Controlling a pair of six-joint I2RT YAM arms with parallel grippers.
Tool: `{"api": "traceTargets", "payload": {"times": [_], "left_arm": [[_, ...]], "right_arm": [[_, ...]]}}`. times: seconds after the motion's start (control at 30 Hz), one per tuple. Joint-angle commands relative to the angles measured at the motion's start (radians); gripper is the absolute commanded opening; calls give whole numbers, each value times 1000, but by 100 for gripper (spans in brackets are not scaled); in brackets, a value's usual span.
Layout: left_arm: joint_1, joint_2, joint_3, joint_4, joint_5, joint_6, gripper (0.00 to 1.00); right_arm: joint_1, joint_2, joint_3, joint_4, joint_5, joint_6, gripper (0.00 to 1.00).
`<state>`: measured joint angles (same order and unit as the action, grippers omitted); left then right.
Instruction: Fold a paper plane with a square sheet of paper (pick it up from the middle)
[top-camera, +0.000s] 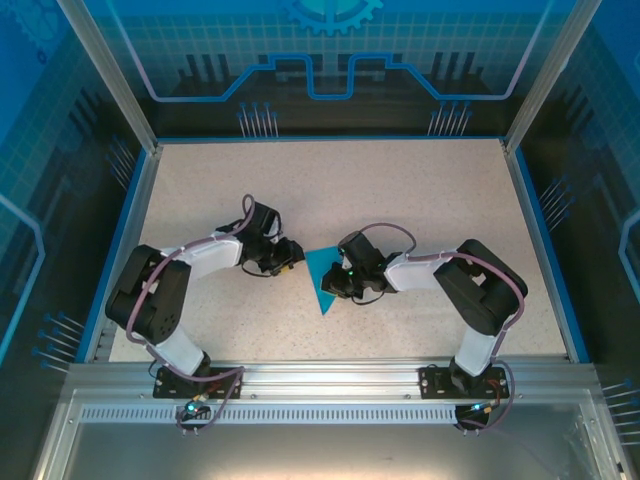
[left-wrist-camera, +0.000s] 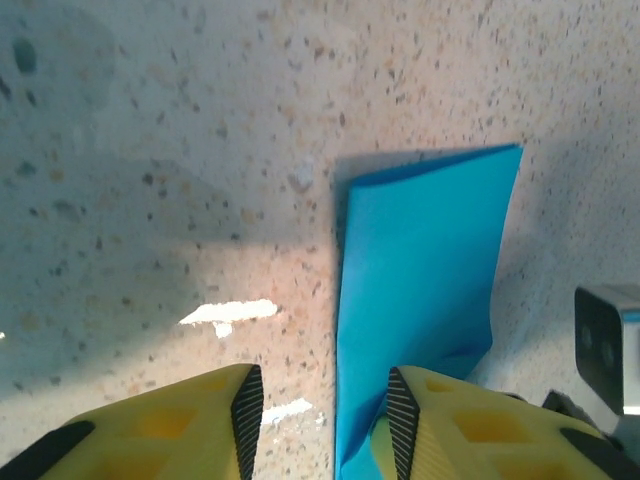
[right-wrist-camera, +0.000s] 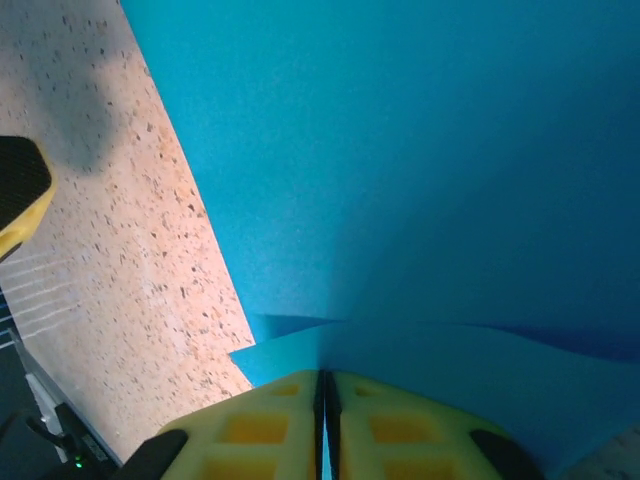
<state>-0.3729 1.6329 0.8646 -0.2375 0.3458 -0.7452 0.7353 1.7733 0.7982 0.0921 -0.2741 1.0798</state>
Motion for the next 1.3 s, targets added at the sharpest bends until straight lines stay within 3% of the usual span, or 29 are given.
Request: {"api": "traceTargets", "payload": {"times": [0.0, 0.23, 0.47, 1.27], "left_arm": [[-34, -46, -23, 27, 76, -9, 34], [-128, -52, -43, 24, 103, 3, 21], [-159, -1, -47, 47, 109, -5, 12], [-180, 114, -23, 40, 48, -9, 5]], "right_arm": [[8, 36, -26, -87, 41, -14, 6], [8, 41, -28, -91, 44, -12, 2], [9, 41, -28, -94, 45, -11, 1], [10, -10, -36, -58, 29, -21, 0]]}}
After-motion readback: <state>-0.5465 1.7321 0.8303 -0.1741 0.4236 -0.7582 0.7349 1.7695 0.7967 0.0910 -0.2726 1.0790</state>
